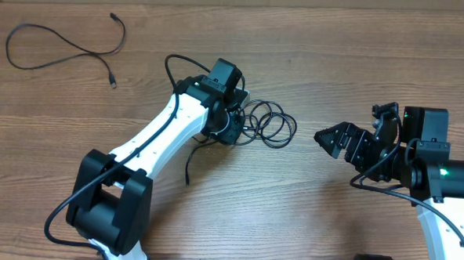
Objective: Untangle cables
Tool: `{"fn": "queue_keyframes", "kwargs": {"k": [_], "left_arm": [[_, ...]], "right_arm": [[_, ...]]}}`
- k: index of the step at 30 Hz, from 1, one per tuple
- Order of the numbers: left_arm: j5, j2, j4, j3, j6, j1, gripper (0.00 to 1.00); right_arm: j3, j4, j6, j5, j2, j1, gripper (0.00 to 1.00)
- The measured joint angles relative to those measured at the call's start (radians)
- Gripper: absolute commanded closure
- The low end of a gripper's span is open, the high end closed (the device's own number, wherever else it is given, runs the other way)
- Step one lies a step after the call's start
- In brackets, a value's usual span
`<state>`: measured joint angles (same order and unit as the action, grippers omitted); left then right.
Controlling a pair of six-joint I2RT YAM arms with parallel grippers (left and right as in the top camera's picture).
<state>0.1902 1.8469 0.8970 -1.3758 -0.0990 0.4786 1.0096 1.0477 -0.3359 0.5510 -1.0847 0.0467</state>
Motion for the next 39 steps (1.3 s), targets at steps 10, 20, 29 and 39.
{"fn": "queue_keyframes", "kwargs": {"k": [10, 20, 29, 39], "left_arm": [[0.000, 0.003, 0.148, -0.104, -0.017, 0.000, 0.96], [0.131, 0.000, 0.358, -0.490, -0.032, 0.000, 0.96], [0.267, -0.128, 0.370, -0.694, -0.033, 0.000, 0.96], [0.336, -0.396, 0.259, -0.770, -0.078, 0.000, 0.96]], "right_arm": [[0.000, -0.001, 0.000, 0.000, 0.000, 0.000, 0.00], [0.000, -0.006, 0.000, 0.000, 0.000, 0.000, 0.00], [0.000, -0.028, 0.000, 0.002, -0.001, 0.000, 0.00], [0.000, -0.057, 0.001, 0.047, -0.051, 0.000, 0.00]]}}
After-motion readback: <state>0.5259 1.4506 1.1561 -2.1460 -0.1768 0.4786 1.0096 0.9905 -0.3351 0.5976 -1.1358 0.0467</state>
